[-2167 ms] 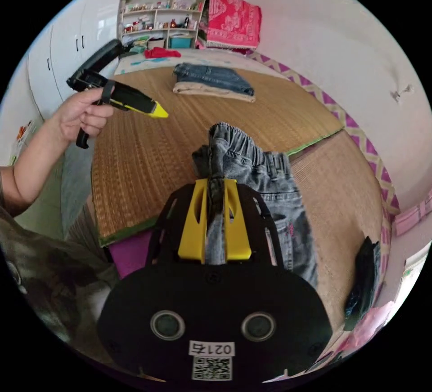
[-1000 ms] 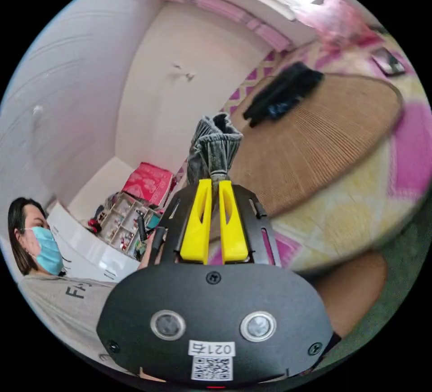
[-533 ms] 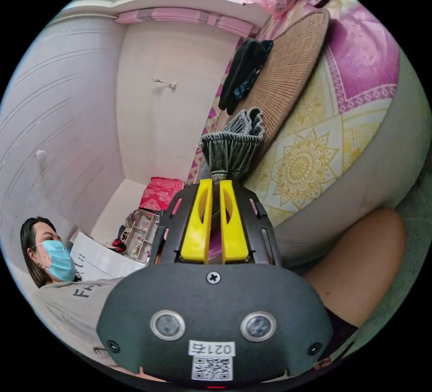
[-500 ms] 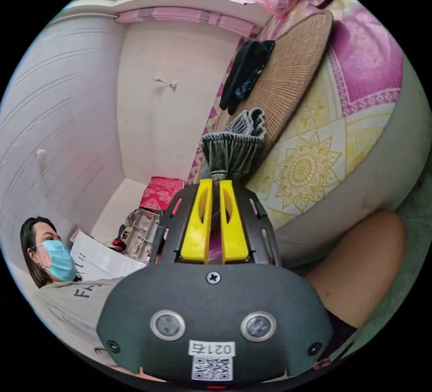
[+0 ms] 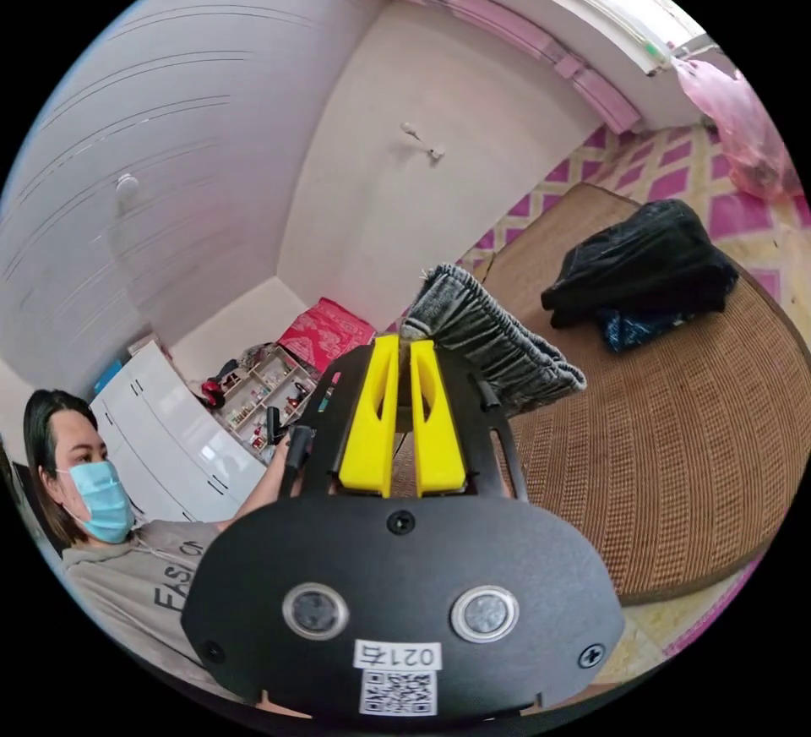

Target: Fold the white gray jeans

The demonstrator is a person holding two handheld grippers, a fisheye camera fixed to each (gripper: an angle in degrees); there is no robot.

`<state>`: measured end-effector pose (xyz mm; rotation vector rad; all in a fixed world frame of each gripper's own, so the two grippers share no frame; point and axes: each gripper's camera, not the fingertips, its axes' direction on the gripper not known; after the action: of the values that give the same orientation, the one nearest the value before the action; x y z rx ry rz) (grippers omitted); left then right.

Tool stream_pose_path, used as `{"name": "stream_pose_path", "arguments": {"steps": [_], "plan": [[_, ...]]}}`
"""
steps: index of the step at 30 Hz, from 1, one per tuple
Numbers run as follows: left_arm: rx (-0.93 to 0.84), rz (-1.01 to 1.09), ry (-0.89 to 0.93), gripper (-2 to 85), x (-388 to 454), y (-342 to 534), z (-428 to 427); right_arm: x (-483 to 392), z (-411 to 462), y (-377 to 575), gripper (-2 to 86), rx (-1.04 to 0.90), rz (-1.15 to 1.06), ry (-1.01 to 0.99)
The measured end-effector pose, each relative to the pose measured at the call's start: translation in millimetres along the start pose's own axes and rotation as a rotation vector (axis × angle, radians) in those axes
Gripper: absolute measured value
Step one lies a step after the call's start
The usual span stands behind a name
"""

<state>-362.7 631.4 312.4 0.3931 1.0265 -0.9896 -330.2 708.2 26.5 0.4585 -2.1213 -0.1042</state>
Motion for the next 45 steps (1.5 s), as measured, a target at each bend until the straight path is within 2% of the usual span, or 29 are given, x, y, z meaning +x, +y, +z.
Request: {"name": "stream_pose_path", "arguments": {"steps": [2,5,8,9,10,13,15,18,21,24,27,29,32,33,36,39,42,45], "plan": [[0.007,-0.034,-0.005,0.2,-24,20,-2,9,17,11,0.4,-0.005,-0.030,0.000],[-0.103,-0.156,-0.011,0.3,-81,78,28,57,44,63,0.6,-0.078,0.062,0.053],[-0.249,-0.269,-0.031,0.1,-125,144,65,129,61,132,0.6,-0.182,0.347,0.085],[-0.161,-0.308,0.030,-0.1,-135,159,55,148,52,152,0.6,-0.100,0.447,0.006],[-0.146,-0.335,0.075,-0.2,-142,162,53,152,46,152,0.6,-0.068,0.466,-0.079],[-0.195,-0.381,0.089,-0.3,-153,154,56,133,60,124,0.6,-0.162,0.430,0.048],[-0.258,-0.312,0.002,-0.4,-141,129,62,128,68,105,0.6,-0.166,0.450,0.020],[-0.294,-0.278,-0.031,-0.5,-127,101,81,122,75,64,0.5,-0.208,0.445,0.051],[-0.310,-0.274,0.030,-0.5,-107,78,115,125,60,27,0.6,-0.170,0.462,0.115],[-0.379,-0.211,-0.003,-0.4,-69,63,158,131,35,-4,0.6,-0.116,0.481,0.161],[-0.384,-0.190,-0.079,-0.2,-48,67,168,135,28,-14,0.7,-0.154,0.515,0.211],[-0.328,-0.192,-0.049,-0.2,-46,73,151,131,21,-12,0.7,-0.146,0.566,0.199],[-0.220,-0.186,-0.066,-0.7,-41,86,104,71,-11,-24,0.3,-0.011,0.429,0.311],[-0.163,-0.144,-0.084,-0.8,-31,91,83,34,-8,-33,0.1,0.000,0.308,0.338],[-0.117,0.031,-0.008,-0.8,16,96,62,-52,66,-59,-0.4,-0.190,-0.016,0.198],[-0.161,0.195,0.080,-0.3,80,97,75,-119,171,-71,-0.6,-0.437,-0.185,0.164],[-0.223,0.341,0.092,1.8,148,102,112,-169,245,-74,-0.6,-0.568,-0.309,0.298],[-0.305,0.509,0.024,5.6,214,113,165,-206,276,-75,-0.7,-0.579,-0.444,0.534]]}}
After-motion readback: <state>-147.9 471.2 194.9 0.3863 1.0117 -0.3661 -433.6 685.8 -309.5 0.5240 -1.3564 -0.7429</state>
